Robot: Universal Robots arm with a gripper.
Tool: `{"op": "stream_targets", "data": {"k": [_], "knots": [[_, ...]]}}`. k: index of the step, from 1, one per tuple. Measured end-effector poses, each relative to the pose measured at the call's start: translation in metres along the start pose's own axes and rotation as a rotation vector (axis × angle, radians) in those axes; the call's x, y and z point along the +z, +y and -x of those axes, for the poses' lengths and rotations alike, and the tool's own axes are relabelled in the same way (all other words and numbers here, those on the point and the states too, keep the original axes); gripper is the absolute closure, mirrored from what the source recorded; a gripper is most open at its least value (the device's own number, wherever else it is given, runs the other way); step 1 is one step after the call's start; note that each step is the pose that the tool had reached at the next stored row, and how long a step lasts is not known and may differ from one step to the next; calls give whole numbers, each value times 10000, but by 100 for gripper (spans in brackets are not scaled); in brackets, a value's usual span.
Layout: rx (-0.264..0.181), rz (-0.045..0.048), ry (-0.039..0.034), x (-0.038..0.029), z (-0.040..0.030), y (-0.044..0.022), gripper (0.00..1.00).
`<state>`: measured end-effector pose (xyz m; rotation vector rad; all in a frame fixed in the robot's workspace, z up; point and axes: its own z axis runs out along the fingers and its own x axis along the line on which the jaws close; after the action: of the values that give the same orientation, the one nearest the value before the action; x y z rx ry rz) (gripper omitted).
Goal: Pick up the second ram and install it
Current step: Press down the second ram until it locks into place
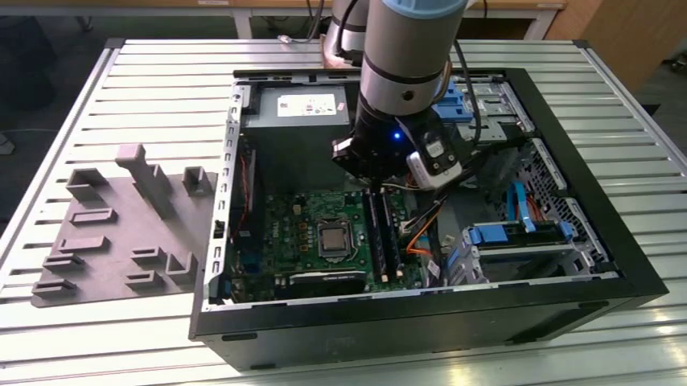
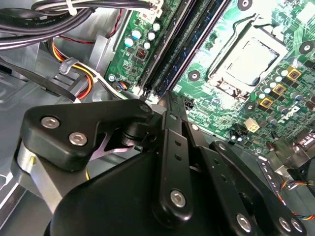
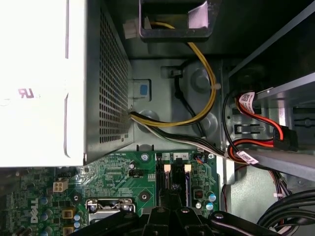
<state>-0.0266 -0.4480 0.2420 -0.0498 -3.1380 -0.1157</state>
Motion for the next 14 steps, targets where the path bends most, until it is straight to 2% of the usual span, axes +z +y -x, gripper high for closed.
{"op": "stream_targets", "data": {"k": [14], "knots": [[0, 0, 0, -3, 1, -36, 89]]}}
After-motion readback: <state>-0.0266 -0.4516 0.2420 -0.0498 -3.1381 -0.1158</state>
